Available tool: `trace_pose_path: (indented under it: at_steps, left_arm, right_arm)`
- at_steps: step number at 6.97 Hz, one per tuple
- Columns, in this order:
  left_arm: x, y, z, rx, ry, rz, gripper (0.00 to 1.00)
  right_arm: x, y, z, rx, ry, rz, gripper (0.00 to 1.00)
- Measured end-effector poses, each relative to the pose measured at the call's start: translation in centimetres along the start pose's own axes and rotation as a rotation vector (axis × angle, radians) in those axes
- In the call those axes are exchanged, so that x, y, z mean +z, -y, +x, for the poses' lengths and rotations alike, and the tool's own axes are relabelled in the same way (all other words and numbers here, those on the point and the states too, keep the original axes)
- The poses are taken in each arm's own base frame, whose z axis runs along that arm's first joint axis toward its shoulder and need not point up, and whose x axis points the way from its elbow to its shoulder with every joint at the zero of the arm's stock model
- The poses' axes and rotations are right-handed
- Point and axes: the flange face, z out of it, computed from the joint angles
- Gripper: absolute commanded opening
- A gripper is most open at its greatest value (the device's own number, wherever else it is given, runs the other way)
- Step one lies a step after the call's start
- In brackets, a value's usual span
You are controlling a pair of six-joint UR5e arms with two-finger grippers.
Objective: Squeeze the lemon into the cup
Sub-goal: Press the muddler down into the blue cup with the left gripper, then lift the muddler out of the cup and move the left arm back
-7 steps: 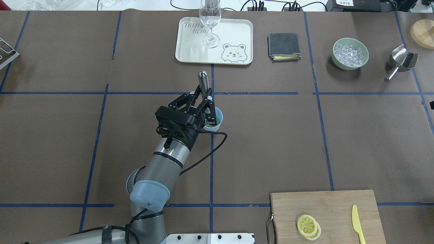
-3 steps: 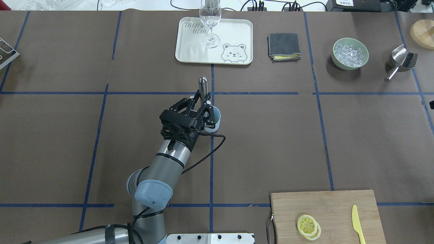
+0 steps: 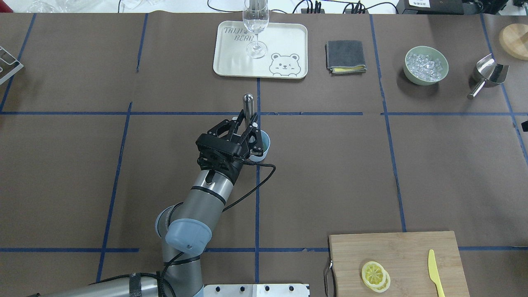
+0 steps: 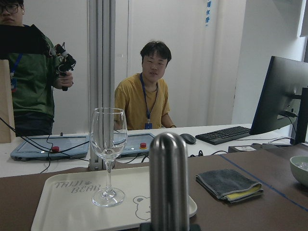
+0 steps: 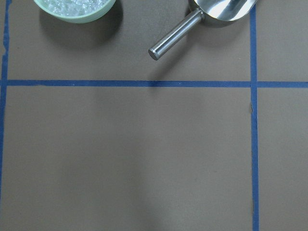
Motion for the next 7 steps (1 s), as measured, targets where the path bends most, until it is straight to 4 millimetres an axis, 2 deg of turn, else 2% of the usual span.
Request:
trace_pose_path:
  at_steps: [1,2,4,5,6,7]
  left_arm:
    - [-0.1,0.3,0.1,-0.005,-0.004,0.002,0.00]
    - [-0.4,1.6,0.5,-0.012,-0.021,0.010,0.00]
    - [-2.9,9.0,2.1,0.017,-0.130,0.064,0.00]
    - [-4.1,12.1,2.1,0.020,-0.162,0.097,0.00]
    - [-4.7,14.5,1.8,0.009,-0.182,0.125,0.00]
    - [-4.5,15.8,0.9,0.009,-0.190,0.140,0.00]
  right_arm:
    - [0.0,0.0,0.1,0.002,-0.001,-0.001,1.00]
    - [0.1,0.0,0.1,0.003,-0.002,-0.002,1.00]
    - [0.1,-0.2,0.3,0.007,-0.004,-0.005,1.00]
    - [0.2,-0.2,0.4,0.007,-0.005,-0.005,1.00]
    - [0.2,-0.2,0.4,0.007,-0.007,-0.004,1.00]
    - [0.2,-0.3,0.4,0.007,-0.009,-0.003,1.00]
